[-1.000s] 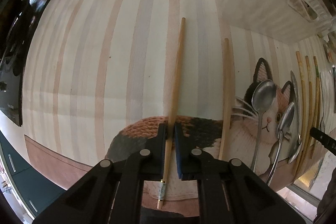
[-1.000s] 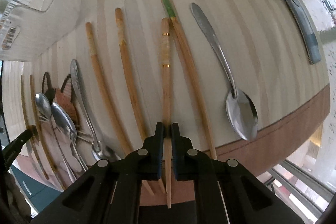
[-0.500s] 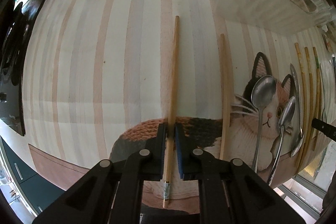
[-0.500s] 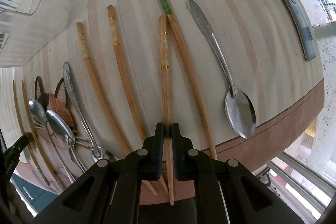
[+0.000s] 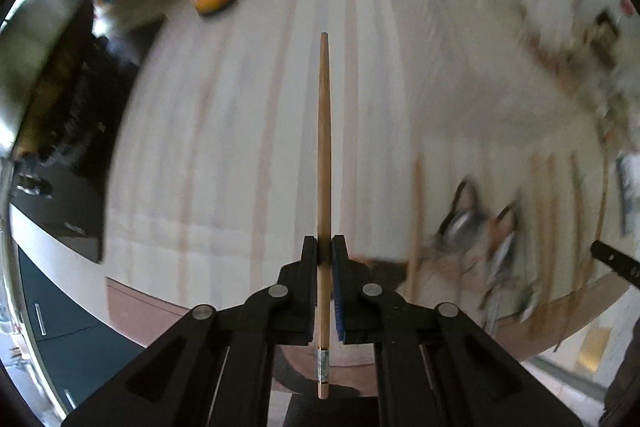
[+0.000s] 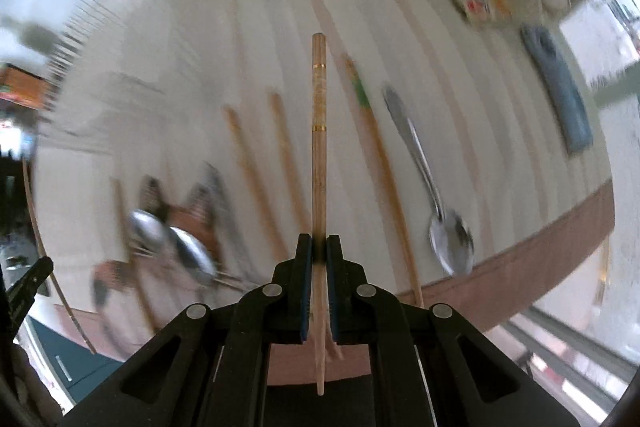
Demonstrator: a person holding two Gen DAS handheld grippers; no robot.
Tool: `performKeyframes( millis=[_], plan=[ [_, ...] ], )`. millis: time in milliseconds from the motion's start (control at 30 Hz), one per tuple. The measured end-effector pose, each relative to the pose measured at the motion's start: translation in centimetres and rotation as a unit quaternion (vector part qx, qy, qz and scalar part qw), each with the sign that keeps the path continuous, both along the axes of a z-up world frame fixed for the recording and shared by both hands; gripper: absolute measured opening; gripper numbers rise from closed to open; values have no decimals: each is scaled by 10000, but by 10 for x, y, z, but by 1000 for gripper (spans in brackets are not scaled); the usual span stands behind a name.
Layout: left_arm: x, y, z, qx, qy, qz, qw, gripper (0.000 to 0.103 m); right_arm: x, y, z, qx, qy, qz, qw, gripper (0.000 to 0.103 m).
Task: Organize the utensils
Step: 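Lift and carry both held chopsticks over the clear plastic box, then open both tools to drop the chopsticks into the clear box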
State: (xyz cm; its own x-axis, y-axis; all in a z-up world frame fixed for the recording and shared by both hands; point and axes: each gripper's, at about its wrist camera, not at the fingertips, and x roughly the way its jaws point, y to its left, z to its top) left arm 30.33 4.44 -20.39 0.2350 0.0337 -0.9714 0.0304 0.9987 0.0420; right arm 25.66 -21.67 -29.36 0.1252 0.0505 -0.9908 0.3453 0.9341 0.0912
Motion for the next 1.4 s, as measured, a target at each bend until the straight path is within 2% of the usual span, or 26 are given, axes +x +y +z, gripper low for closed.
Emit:
performKeyframes(
  millis=[167, 267, 367, 433, 533, 733, 1000, 1133, 1200, 1233, 1267, 1300, 1333, 1367, 1400],
  plan=[
    [20, -11, 77, -553, -563, 115, 9968, 5, 31, 7, 66, 486, -696, 362, 9957, 7],
    [44, -21, 113, -1022, -706, 87, 9922, 5, 61, 13, 91, 846, -956, 586, 9901, 7],
    [77, -30, 135, -1396, -696, 75, 9877, 5, 99, 19, 105, 1090, -1078, 768, 9852, 7],
    [102, -42, 139, -1578, -610, 71, 9856, 5, 126, 25, 109, 1186, -1094, 860, 9831, 7],
    [142, -58, 130, -1753, -338, 93, 9839, 5, 169, 28, 101, 1331, -1019, 875, 9819, 7],
    [201, -77, 85, -1854, 387, 208, 9817, 5, 226, 36, 76, 1081, -831, 1016, 9854, 7],
    [223, -94, 18, -1534, 1165, 187, 9811, 5, 243, 49, 26, 936, -355, 1212, 9876, 7],
    [221, -91, 11, -1484, 1319, 244, 9798, 6, 247, 50, 4, 1089, -25, 1271, 9859, 9],
    [218, -88, 17, -1334, 1181, 230, 9837, 8, 243, 47, 3, 1090, 6, 1248, 9862, 21],
    [215, -87, 23, -1213, 1060, 205, 9867, 11, 241, 44, 4, 1037, -33, 1230, 9870, 34],
    [213, -85, 29, -1091, 903, 214, 9897, 13, 238, 41, 7, 967, -97, 1206, 9879, 40],
    [209, -82, 36, -960, 734, 218, 9924, 20, 236, 39, 12, 934, -146, 1190, 9884, 40],
    [205, -79, 43, -834, 537, 210, 9948, 35, 231, 36, 17, 886, -217, 1176, 9889, 40],
    [201, -74, 49, -720, 343, 256, 9965, 44, 225, 32, 23, 819, -302, 1140, 9896, 43],
    [198, -71, 55, -613, 175, 298, 9975, 60, 222, 30, 28, 750, -361, 1119, 9902, 44]
  ],
)
